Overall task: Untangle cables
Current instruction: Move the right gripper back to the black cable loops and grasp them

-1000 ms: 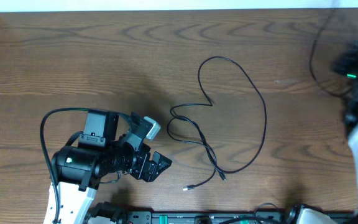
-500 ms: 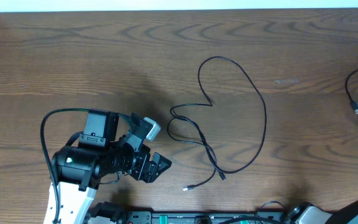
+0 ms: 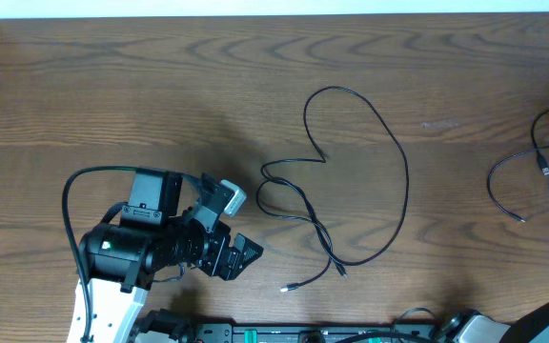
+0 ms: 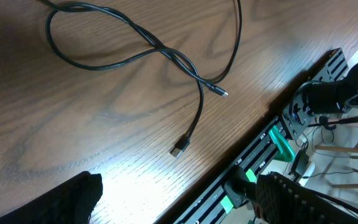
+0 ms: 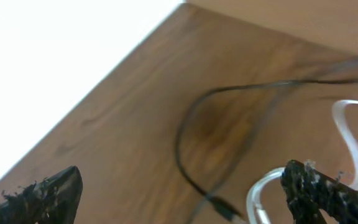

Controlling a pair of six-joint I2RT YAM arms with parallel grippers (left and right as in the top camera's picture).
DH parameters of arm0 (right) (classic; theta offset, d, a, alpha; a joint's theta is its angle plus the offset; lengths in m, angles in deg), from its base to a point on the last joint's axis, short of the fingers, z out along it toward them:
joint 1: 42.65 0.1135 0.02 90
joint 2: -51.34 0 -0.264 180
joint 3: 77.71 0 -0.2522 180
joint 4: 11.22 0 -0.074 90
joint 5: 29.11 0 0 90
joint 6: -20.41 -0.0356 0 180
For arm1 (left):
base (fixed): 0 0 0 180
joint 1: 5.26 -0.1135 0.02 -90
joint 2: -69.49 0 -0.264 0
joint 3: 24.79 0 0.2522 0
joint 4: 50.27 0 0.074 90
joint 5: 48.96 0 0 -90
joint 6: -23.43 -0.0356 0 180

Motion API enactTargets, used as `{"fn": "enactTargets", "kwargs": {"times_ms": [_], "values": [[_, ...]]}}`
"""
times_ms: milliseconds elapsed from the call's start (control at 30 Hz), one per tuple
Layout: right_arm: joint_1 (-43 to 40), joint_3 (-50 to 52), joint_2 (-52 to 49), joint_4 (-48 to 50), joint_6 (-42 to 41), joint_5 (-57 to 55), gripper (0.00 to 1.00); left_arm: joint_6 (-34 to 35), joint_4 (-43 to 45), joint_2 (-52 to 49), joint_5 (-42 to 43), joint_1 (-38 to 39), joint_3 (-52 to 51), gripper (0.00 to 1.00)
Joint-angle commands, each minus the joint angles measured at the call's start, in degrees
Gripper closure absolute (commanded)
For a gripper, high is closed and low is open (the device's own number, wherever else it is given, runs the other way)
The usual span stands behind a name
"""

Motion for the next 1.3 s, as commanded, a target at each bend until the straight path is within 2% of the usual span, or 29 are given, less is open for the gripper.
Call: {"fn": "enactTargets", "kwargs": {"times_ms": [0,133,367,667,733,800,1067,1267], "values": [[2.2,-0.3,0.0,1.3,0.3,12.3,0.01,-0.7,0.7,0.0,0.5,-0.2,0.0,0.15],[8.2,-0.3,-0.5,3.6,7.5,26.6,0.01,-0.5,4.2,0.0,0.6,-0.2,0.0,0.15],[22.6,-0.3,-1.2,-3.3,18.9,29.2,0.01,-0.3,5.5,0.0,0.6,-0.2,0.0,0.14],[39.2,-0.1,-4.7,-17.2,21.8,14.1,0.01,0.1,11.9,0.1,-1.5,-0.2,0.1,0.14],[41.9,-0.1,-6.3,-19.1,25.2,13.6,0.01,5.2,14.4,0.1,-7.0,-0.5,0.8,0.14],[43.8,-0.1,-7.5,-20.2,27.3,13.6,0.01,8.1,15.6,0.2,-8.7,-0.9,1.6,0.14],[52.0,-0.1,-11.0,-22.1,30.4,12.4,0.01,10.3,16.5,4.4,-8.5,-1.2,4.5,0.14],[55.9,-0.1,-12.0,-15.3,29.0,5.1,0.01,10.3,13.3,5.7,-8.5,-1.2,4.5,0.14]]}}
